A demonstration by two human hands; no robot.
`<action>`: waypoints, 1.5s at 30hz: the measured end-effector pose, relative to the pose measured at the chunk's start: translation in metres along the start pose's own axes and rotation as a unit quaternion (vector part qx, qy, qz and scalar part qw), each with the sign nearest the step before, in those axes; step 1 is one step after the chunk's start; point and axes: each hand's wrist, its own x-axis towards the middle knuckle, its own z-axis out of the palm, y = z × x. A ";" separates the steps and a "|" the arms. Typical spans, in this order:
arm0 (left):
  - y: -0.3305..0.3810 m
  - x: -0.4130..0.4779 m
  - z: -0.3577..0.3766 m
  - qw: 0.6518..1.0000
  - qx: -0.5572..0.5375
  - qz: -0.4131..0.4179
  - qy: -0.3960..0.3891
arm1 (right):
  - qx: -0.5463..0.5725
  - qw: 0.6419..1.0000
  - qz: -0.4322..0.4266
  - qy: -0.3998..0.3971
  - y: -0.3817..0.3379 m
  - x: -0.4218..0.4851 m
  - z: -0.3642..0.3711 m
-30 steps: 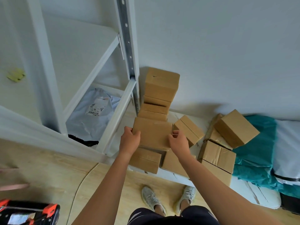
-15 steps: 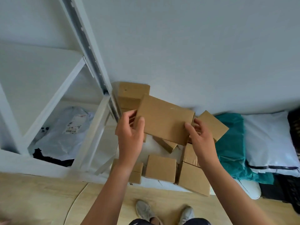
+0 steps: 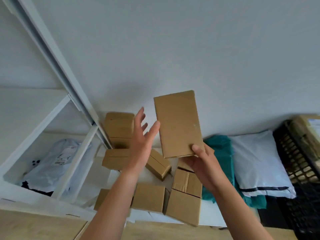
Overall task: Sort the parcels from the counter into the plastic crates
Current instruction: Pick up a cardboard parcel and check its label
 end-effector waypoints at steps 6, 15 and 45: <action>-0.046 -0.024 0.032 0.977 -0.147 -0.130 -0.087 | -0.124 0.988 0.025 0.088 0.007 -0.011 0.006; -0.006 -0.013 0.030 0.990 -0.026 0.022 -0.134 | 0.053 0.993 -0.016 0.108 -0.022 -0.005 0.007; 0.003 0.024 -0.014 0.997 -0.072 0.030 0.001 | -0.248 0.942 -0.180 0.137 -0.062 0.008 0.058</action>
